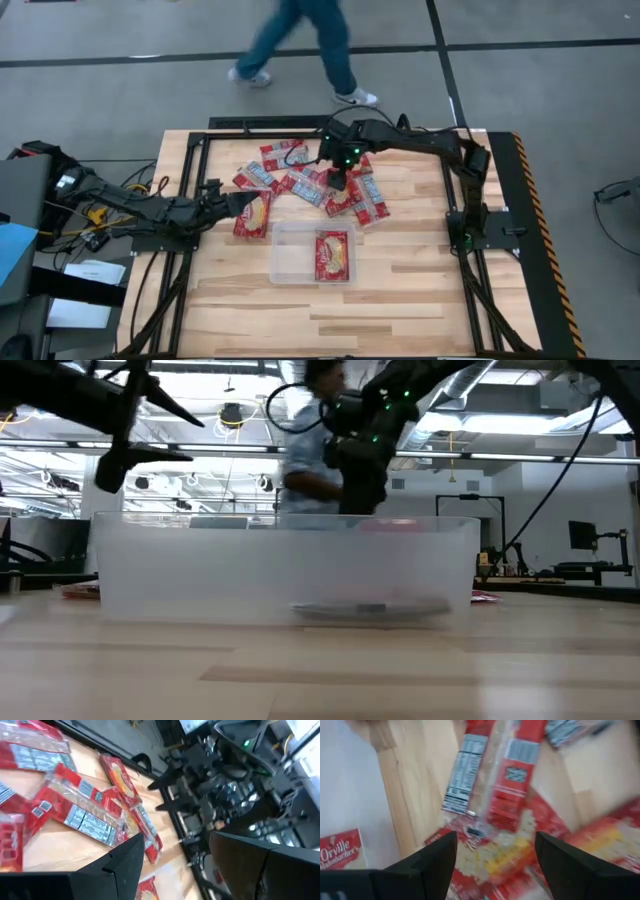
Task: Sort popcorn bags into baskets
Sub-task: Put the red popcorn bag into the transparent bin
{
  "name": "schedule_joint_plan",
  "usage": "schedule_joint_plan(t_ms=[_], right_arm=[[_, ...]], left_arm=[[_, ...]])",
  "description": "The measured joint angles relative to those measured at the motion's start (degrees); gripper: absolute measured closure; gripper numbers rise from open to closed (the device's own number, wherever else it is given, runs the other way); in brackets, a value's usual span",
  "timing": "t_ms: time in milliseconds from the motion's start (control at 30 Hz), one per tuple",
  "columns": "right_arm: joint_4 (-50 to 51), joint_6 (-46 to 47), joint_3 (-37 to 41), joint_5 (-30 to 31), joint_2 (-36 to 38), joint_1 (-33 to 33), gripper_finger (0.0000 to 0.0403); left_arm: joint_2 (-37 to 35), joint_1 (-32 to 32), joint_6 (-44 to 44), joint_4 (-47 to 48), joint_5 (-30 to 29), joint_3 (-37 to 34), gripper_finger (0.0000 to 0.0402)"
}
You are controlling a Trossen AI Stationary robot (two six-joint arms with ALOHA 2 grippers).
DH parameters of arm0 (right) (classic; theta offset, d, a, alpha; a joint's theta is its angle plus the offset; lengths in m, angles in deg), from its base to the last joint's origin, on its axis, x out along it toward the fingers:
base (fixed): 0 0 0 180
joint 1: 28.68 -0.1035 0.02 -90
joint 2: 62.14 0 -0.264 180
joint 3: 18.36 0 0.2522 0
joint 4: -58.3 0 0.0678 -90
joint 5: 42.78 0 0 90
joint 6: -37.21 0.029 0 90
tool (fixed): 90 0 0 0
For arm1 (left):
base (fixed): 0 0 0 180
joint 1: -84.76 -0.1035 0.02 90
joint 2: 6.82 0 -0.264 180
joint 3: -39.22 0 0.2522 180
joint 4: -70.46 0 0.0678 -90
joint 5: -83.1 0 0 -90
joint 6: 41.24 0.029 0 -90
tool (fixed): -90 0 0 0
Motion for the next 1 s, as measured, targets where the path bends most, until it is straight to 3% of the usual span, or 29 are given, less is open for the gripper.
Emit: schedule_joint_plan(t_ms=[233,367,467,700,867,1000], right_arm=[[5.6,0.9,0.0,0.3,7.3,1.6,0.0112],[9.8,1.1,0.0,1.5,10.2,1.6,0.0113],[13.2,1.2,0.0,2.6,12.1,1.6,0.0113],[17.8,3.8,0.0,4.7,16.0,1.6,0.0113],[18.0,5.9,0.0,4.8,18.0,1.5,0.0113],[18.1,7.0,0.0,5.0,19.4,1.5,0.0113]], left_arm=[[7.5,-22.2,6.9,21.3,23.0,12.8,0.0205],[16.0,-35.5,16.0,23.4,43.1,17.7,0.0197],[23.7,-42.9,20.5,21.8,53.0,19.5,0.0175],[43.0,-51.8,29.0,16.6,64.1,24.0,0.0102],[55.9,-50.9,33.7,17.7,63.4,31.2,0.0077],[63.4,-50.5,35.2,22.6,58.2,37.7,0.0075]])
